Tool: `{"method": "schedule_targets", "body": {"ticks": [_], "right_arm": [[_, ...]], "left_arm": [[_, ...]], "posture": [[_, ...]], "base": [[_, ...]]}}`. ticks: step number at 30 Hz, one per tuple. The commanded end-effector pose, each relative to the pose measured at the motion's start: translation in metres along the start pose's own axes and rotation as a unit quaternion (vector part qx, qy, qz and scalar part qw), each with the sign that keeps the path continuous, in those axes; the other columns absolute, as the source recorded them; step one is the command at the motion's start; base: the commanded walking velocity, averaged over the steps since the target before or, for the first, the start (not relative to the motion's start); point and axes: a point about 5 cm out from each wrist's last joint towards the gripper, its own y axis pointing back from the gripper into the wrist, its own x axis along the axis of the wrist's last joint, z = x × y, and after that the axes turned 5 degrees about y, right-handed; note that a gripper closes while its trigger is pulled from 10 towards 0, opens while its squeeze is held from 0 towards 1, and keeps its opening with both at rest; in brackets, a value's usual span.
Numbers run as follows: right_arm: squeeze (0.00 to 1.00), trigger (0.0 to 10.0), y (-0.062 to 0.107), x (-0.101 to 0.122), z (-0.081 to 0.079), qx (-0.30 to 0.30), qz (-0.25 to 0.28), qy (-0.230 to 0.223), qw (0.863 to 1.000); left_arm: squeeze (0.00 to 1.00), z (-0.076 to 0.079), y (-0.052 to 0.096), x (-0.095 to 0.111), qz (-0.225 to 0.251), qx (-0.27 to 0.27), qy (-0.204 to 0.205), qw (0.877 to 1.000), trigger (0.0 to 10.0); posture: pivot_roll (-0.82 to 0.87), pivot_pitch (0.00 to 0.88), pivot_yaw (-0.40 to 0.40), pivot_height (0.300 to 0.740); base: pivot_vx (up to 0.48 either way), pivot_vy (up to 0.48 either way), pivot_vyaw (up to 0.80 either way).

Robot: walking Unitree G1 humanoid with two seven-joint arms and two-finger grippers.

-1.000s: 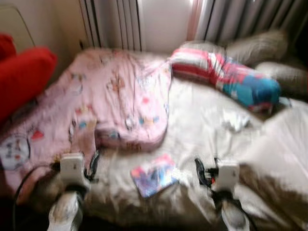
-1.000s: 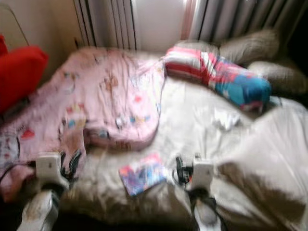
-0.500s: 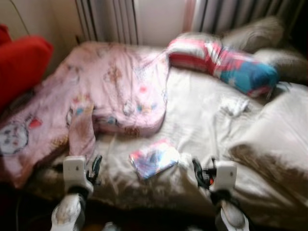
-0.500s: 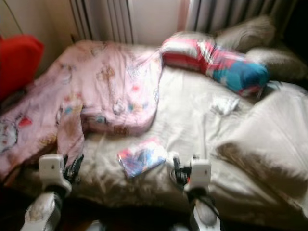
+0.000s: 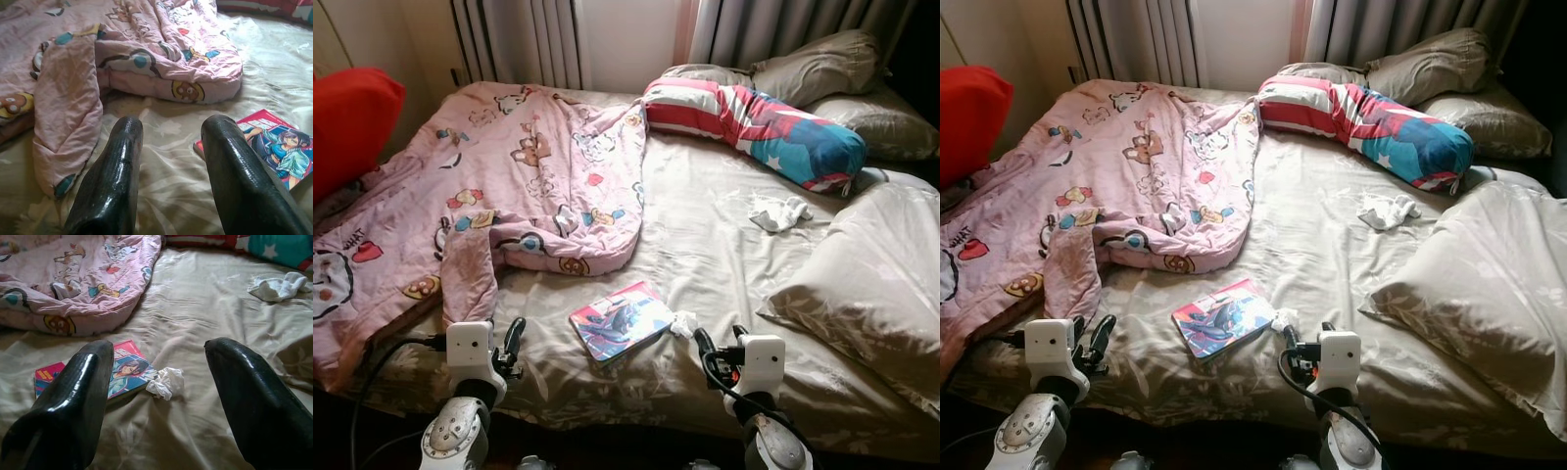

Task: Clean up the room

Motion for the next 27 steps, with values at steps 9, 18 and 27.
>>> {"method": "schedule_targets", "body": {"ticks": [9, 18, 27], "right_arm": [[0.00, 10.0, 0.003, -0.001, -0.002, 0.004, 0.001, -0.003, 1.000], [0.00, 10.0, 0.005, 0.001, -0.007, 0.039, 0.008, 0.029, 0.999], [0.00, 10.0, 0.004, -0.002, -0.010, 0.043, 0.001, 0.012, 0.999]], "left_arm": [[0.00, 0.002, 0.004, -0.004, -0.010, -0.010, -0.009, 1.000, 10.0], [0.00, 0.004, 0.004, -0.006, -0.022, -0.013, -0.009, 1.000, 10.0], [0.00, 0.005, 0.003, -0.006, -0.022, -0.015, -0.008, 1.000, 10.0]], "posture": [[-0.05, 0.161, -0.028, 0.590], [-0.05, 0.175, -0.031, 0.590], [-0.05, 0.177, -0.031, 0.590]], "base": [[0.000, 0.000, 0.00], [0.000, 0.000, 0.09], [0.000, 0.000, 0.27]]}}
